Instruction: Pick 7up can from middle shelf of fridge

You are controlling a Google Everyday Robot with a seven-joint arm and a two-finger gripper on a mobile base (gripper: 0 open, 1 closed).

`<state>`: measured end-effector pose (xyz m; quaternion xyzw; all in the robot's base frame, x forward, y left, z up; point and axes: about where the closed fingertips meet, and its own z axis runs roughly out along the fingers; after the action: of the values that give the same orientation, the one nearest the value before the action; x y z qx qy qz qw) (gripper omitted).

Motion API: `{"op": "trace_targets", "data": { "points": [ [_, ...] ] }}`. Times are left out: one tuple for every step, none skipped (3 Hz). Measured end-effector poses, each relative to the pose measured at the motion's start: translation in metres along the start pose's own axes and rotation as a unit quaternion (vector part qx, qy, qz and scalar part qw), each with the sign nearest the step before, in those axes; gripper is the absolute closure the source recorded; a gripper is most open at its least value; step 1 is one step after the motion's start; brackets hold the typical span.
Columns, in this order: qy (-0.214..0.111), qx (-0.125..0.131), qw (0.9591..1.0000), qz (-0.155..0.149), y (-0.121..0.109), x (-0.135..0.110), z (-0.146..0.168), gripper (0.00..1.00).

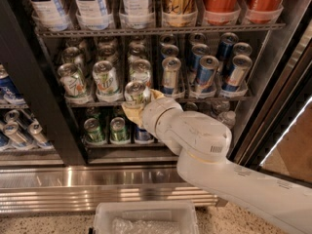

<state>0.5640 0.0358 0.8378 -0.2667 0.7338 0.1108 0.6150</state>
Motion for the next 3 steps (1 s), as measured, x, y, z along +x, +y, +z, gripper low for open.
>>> {"op": "trace_targets", "data": {
  "points": [
    [0.000, 0.000, 1.0000, 0.000, 0.0001, 0.0030, 0.0004, 1.00],
    [0.000, 0.000, 1.0000, 0.000, 0.0003, 0.0095, 0.0013, 1.00],
    [0.000, 0.000, 1.0000, 0.000, 0.0004, 0.0096, 0.0013, 1.00]
  ]
}}
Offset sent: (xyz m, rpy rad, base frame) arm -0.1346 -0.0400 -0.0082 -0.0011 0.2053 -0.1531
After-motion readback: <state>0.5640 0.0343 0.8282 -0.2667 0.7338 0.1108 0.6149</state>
